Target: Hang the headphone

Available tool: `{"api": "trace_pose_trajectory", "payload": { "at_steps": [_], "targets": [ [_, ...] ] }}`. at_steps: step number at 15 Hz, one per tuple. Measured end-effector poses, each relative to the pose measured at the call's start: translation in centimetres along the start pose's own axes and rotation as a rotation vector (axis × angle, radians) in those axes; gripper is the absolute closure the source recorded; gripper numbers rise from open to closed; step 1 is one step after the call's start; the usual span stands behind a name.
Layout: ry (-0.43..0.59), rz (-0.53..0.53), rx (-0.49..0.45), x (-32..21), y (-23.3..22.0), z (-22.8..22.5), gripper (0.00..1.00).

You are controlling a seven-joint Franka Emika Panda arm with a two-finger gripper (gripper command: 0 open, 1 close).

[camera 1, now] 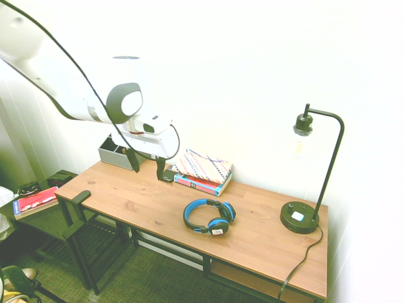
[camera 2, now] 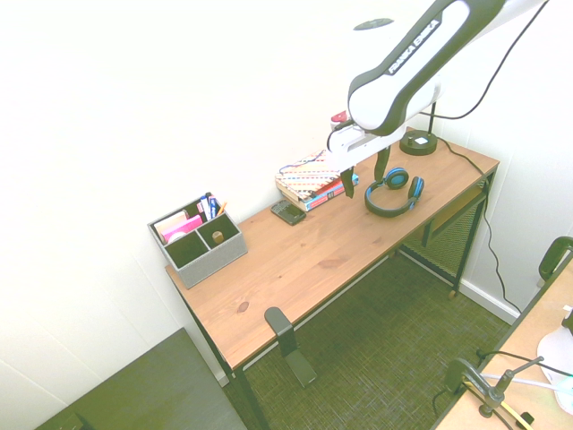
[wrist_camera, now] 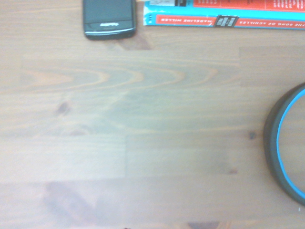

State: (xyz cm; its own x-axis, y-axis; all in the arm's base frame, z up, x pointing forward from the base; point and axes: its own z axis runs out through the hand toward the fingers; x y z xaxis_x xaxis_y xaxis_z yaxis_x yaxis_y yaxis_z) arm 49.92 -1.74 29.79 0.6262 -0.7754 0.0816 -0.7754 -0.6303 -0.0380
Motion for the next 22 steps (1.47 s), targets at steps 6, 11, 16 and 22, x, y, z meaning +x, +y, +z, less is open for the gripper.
{"api": "trace_pose_trajectory", "payload": {
  "at_steps": [6,11,16,22],
  "targets": [
    [-0.011,0.060,-0.063,7.7,-3.0,9.8,0.00],
    [-0.027,0.110,-0.108,10.1,-2.1,13.5,0.00],
    [-0.041,0.112,-0.129,10.0,-1.8,14.2,1.00],
    [-0.038,0.129,-0.127,10.5,-1.3,14.5,1.00]
  ]
}}
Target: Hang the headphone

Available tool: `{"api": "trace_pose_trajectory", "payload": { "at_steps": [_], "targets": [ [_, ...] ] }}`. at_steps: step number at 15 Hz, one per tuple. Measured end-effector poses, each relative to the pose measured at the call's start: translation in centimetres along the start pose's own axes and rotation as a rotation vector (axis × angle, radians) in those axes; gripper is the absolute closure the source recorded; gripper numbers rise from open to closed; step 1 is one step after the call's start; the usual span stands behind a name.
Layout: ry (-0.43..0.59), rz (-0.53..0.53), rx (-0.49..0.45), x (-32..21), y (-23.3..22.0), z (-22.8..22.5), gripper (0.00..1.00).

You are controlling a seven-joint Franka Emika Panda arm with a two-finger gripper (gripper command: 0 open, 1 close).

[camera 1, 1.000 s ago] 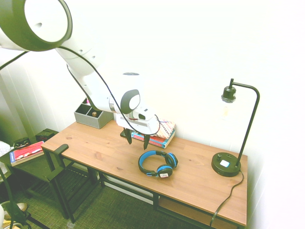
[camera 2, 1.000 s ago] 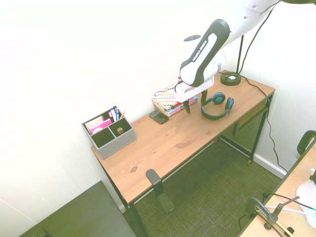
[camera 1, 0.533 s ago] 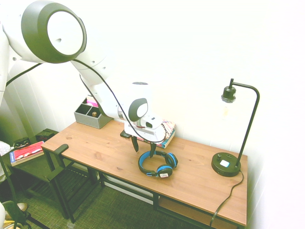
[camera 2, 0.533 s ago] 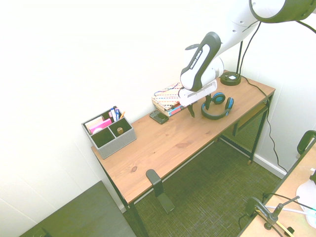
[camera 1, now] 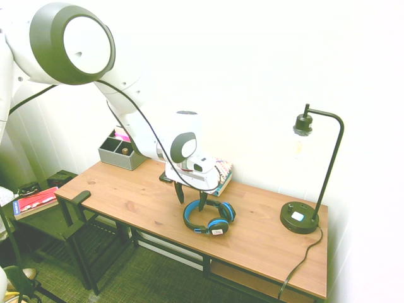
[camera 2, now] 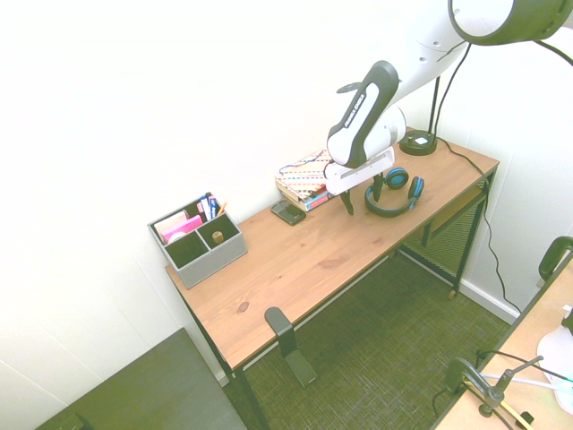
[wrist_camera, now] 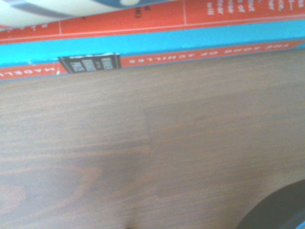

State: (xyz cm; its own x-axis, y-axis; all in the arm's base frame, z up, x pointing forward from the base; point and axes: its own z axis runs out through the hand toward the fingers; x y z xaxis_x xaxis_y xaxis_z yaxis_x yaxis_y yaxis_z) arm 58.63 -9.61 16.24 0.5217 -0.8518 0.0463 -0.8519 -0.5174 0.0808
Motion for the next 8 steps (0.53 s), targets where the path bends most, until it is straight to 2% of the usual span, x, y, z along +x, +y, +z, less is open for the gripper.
{"api": "trace_pose_trajectory", "payload": {
  "at_steps": [8],
  "targets": [
    [-0.004,-0.003,0.009,-0.53,-0.24,0.17,1.00]
  ]
}}
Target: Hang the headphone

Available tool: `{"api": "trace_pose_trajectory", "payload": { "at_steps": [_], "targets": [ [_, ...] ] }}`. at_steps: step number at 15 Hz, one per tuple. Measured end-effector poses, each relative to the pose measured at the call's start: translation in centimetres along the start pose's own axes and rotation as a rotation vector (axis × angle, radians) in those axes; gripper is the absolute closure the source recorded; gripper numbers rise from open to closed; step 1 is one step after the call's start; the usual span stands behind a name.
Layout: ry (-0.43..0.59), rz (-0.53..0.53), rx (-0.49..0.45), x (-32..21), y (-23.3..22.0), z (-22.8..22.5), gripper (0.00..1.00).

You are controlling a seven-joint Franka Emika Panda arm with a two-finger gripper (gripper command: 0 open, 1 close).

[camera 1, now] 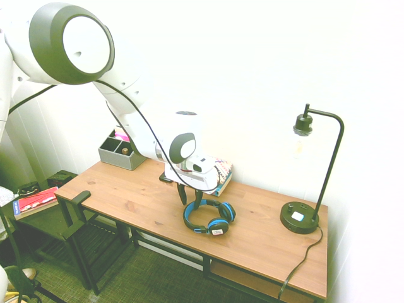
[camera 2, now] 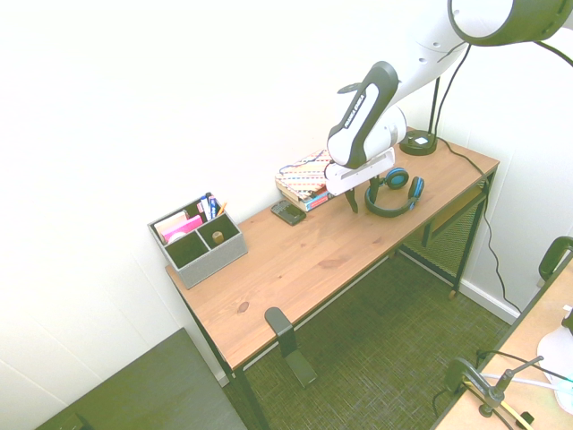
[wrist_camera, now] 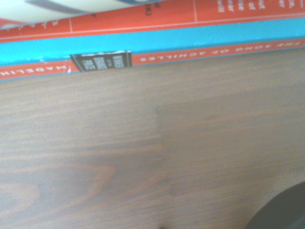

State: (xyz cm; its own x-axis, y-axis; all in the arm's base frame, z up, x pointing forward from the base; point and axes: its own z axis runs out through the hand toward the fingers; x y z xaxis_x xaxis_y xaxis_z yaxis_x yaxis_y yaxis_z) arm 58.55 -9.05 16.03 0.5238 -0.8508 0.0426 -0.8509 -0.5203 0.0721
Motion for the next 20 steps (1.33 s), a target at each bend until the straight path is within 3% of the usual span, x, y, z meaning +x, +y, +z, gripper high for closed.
{"api": "trace_pose_trajectory", "payload": {
  "at_steps": [12,17,20],
  "targets": [
    [-0.028,0.033,-0.013,-0.1,2.2,0.0,1.00],
    [-0.102,0.034,-0.003,-1.7,4.6,-9.3,1.00],
    [-0.162,-0.022,0.010,-6.6,5.4,-15.6,1.00]
  ]
}}
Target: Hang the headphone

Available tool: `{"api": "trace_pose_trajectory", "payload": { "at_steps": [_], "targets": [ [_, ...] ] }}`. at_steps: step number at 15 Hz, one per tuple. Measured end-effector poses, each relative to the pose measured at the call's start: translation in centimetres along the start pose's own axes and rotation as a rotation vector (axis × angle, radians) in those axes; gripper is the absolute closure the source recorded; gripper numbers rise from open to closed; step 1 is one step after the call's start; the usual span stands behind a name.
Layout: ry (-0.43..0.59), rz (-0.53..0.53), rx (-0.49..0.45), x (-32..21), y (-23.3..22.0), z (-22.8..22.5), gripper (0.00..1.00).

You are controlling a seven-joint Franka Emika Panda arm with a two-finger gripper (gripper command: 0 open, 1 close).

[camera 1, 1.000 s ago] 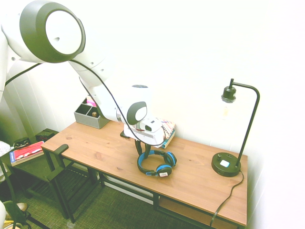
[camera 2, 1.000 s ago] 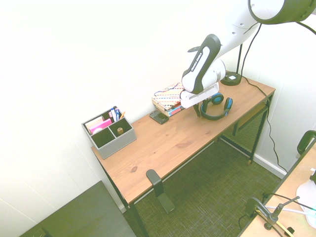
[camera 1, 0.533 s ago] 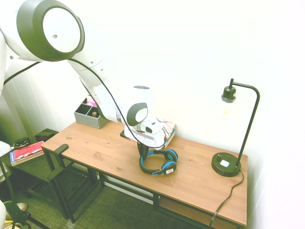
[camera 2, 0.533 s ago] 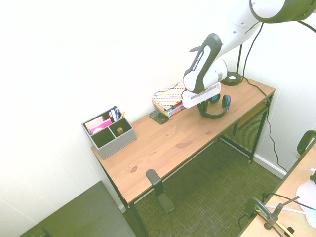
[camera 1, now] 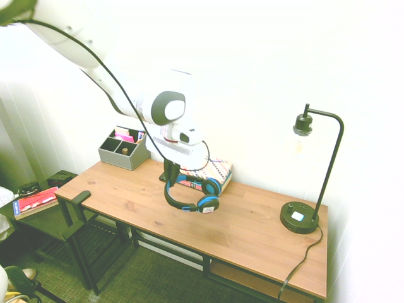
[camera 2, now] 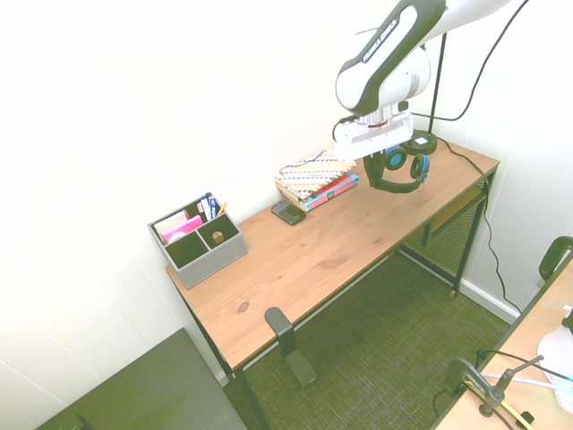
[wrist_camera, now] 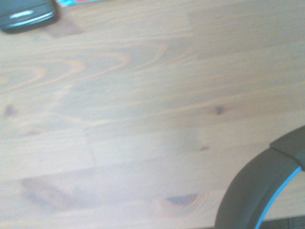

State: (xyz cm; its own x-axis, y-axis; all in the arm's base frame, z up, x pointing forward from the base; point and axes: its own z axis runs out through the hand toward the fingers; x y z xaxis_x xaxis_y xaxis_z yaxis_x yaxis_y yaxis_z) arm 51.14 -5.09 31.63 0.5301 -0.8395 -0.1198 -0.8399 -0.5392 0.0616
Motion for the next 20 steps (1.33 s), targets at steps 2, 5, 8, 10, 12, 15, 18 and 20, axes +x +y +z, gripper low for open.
{"api": "trace_pose_trajectory", "payload": {
  "at_steps": [2,5,8,10,12,15,18,20],
  "targets": [
    [-0.031,-0.050,-0.026,-6.2,-0.5,-1.8,1.00],
    [-0.065,-0.127,-0.076,-17.3,-2.1,-1.3,1.00],
    [-0.084,-0.130,-0.080,-26.3,-3.8,2.0,1.00],
    [-0.065,-0.089,-0.055,-30.8,-4.9,5.3,1.00],
    [-0.053,-0.058,-0.040,-34.7,-5.5,8.9,1.00],
    [-0.042,-0.034,-0.028,-37.7,-6.1,14.0,1.00],
    [-0.047,-0.018,-0.029,-37.4,-7.6,18.6,1.00],
    [-0.050,-0.016,-0.045,-37.5,-8.4,21.5,1.00]
  ]
}}
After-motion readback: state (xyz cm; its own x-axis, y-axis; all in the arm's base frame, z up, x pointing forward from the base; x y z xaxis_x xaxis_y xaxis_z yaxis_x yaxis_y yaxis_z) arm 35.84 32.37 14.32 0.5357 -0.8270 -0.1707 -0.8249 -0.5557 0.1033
